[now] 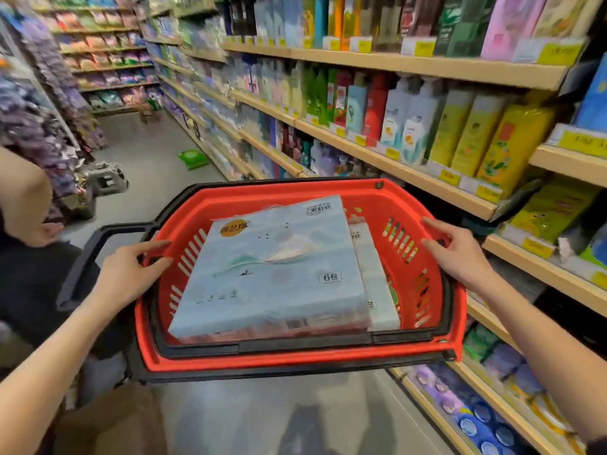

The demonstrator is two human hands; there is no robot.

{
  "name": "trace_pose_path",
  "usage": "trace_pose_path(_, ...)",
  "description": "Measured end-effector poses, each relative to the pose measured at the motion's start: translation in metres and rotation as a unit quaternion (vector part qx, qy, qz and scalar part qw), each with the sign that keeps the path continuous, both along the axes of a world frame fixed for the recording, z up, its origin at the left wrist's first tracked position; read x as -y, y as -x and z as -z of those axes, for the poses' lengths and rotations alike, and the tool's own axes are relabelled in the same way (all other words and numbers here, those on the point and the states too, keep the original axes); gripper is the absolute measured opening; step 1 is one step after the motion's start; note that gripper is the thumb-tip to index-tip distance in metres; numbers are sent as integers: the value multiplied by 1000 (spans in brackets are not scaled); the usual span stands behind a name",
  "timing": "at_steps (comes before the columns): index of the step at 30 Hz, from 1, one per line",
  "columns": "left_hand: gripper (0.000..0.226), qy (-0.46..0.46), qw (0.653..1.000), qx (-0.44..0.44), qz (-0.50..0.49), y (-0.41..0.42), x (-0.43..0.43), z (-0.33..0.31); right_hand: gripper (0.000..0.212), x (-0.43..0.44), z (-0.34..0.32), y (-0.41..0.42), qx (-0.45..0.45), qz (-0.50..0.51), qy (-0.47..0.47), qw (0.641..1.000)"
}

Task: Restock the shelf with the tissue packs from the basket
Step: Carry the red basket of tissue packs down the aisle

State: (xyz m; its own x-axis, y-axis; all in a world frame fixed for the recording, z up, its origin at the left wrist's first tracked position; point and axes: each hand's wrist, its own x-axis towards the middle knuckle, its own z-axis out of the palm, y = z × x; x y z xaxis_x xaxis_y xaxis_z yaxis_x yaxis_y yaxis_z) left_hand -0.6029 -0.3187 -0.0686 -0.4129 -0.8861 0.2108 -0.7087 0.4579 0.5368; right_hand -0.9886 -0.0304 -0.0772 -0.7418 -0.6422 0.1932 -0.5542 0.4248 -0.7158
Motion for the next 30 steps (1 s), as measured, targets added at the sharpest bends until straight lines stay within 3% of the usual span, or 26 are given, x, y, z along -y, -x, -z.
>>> trace_pose_path(16,37,19,988,37,-147,24,206,-8,46,334,8,103,29,-157,31,987)
trace_pose_path(30,39,7,960,4,-279,66,401,-20,46,646,-17,166,37,-271,34,961)
